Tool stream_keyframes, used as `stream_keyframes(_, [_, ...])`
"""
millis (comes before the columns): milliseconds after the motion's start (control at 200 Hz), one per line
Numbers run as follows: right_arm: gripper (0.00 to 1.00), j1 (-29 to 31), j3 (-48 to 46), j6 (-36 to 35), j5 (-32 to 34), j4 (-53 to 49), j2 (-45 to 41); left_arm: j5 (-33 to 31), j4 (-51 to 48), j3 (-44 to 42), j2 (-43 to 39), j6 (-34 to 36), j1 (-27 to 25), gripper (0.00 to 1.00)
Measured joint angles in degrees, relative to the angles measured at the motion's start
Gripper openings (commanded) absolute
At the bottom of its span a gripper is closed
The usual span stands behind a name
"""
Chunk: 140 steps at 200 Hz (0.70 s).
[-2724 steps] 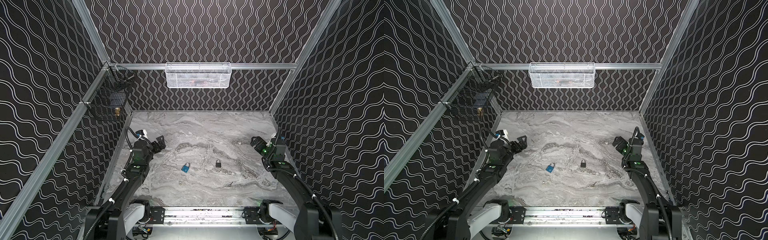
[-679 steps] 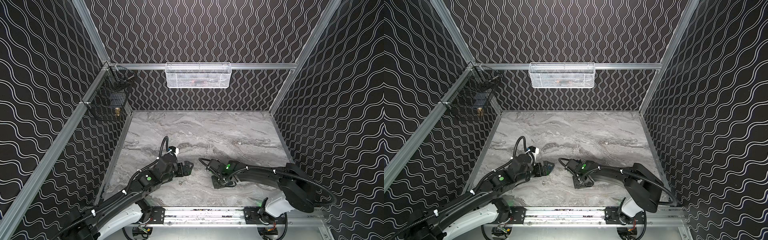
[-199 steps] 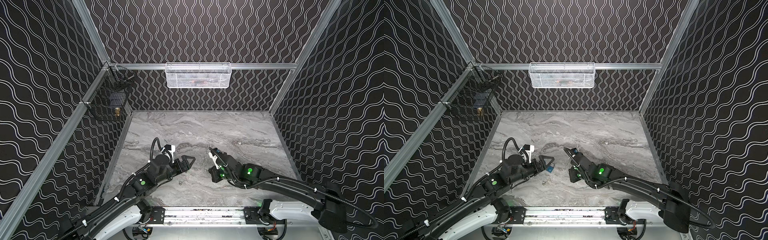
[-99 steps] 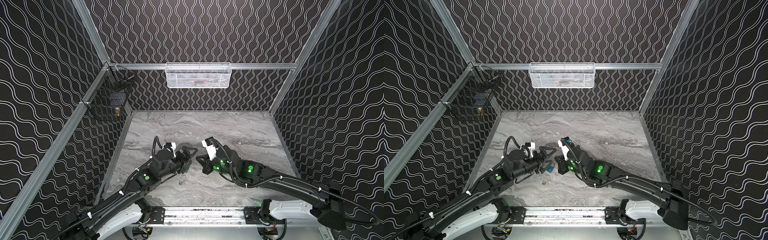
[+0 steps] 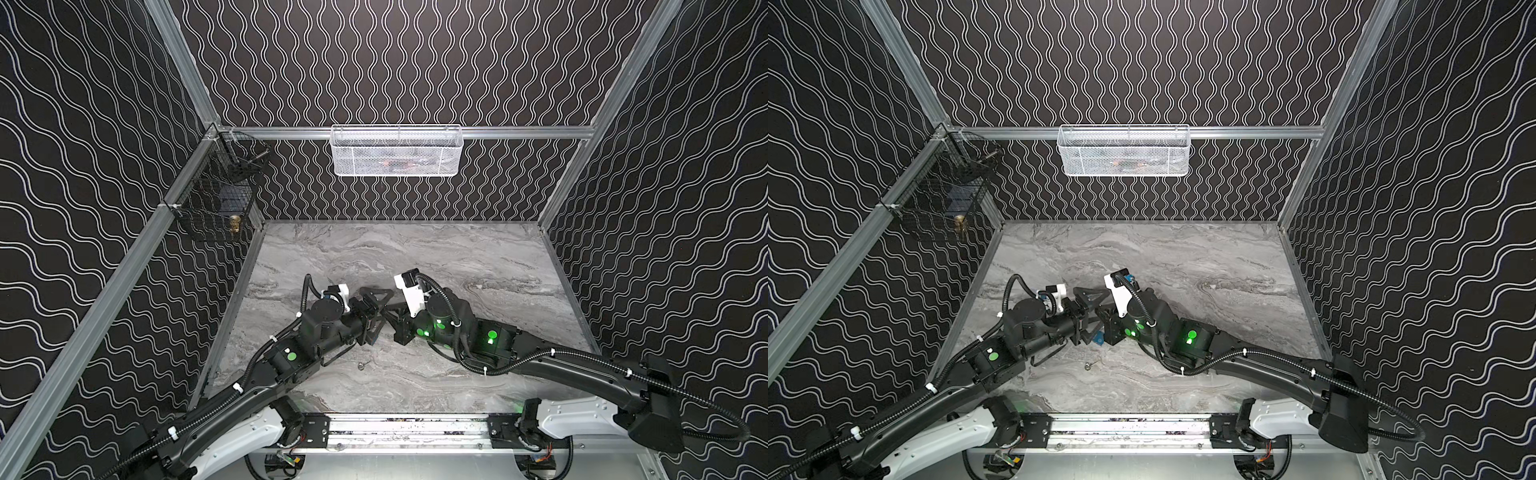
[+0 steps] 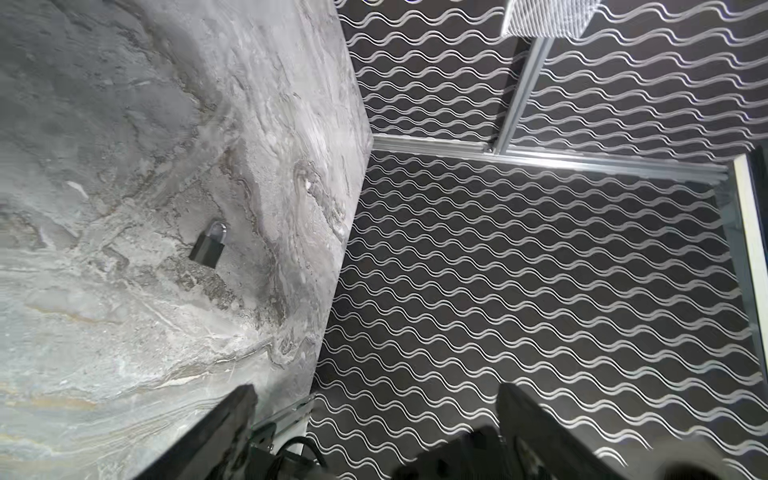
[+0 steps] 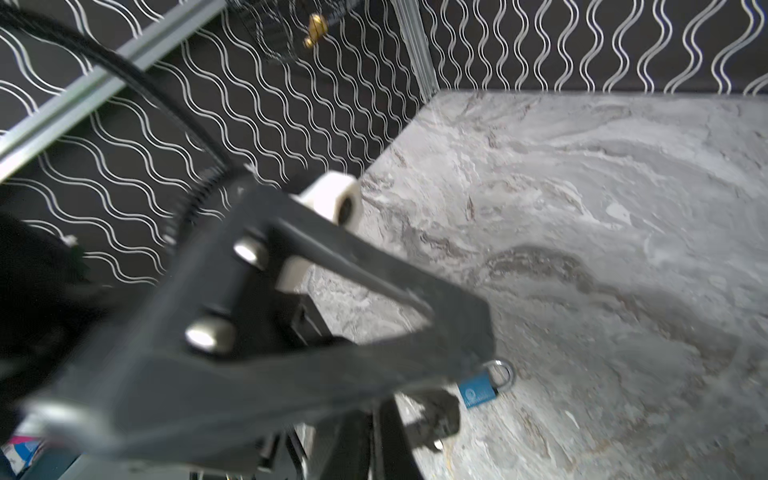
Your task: Unlock with the key
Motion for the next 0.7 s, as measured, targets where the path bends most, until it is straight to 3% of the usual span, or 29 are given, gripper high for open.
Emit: stream_keyframes(701, [0.0,0.61,-3.34,0.24,-1.36,-0.57,-1.99,-4.28,1.14,-0.96,-2.91,-2.56,-0.04,0.43])
